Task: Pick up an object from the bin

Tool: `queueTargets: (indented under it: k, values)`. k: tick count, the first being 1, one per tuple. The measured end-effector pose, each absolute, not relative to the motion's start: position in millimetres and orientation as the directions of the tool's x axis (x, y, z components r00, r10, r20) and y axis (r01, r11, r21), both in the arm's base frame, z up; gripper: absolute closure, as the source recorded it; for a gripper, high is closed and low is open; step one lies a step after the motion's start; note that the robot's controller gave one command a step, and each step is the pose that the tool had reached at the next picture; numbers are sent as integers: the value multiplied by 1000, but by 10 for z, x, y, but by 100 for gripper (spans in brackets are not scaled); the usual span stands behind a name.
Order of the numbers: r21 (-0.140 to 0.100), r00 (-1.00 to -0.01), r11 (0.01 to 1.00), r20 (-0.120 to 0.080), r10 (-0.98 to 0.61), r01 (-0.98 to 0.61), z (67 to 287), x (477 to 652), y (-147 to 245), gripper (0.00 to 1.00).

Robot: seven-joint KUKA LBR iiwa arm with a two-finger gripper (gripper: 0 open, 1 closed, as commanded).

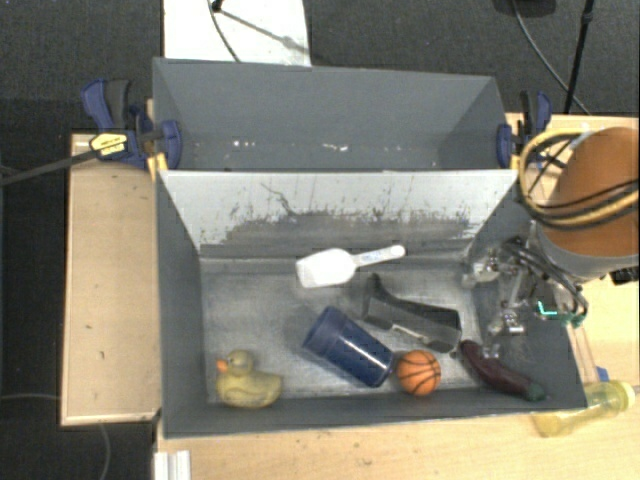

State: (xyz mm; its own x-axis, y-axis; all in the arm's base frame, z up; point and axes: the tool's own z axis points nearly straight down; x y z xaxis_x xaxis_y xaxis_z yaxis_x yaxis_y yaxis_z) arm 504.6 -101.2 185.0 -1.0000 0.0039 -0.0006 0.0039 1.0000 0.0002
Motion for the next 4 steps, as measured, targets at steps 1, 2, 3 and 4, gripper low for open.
queueTargets:
  k: [1,2,3,4]
  values:
    - [0,-1000,1000,-3,1,1,1858,5054,-1010,0]
    - [1,-991,991,-6,135,135,1476,5049,-1141,0]
    - [0,-999,999,0,39,39,1381,4979,-931,0]
    - [0,-1000,1000,-6,-24,-24,1315,5143,-856,0]
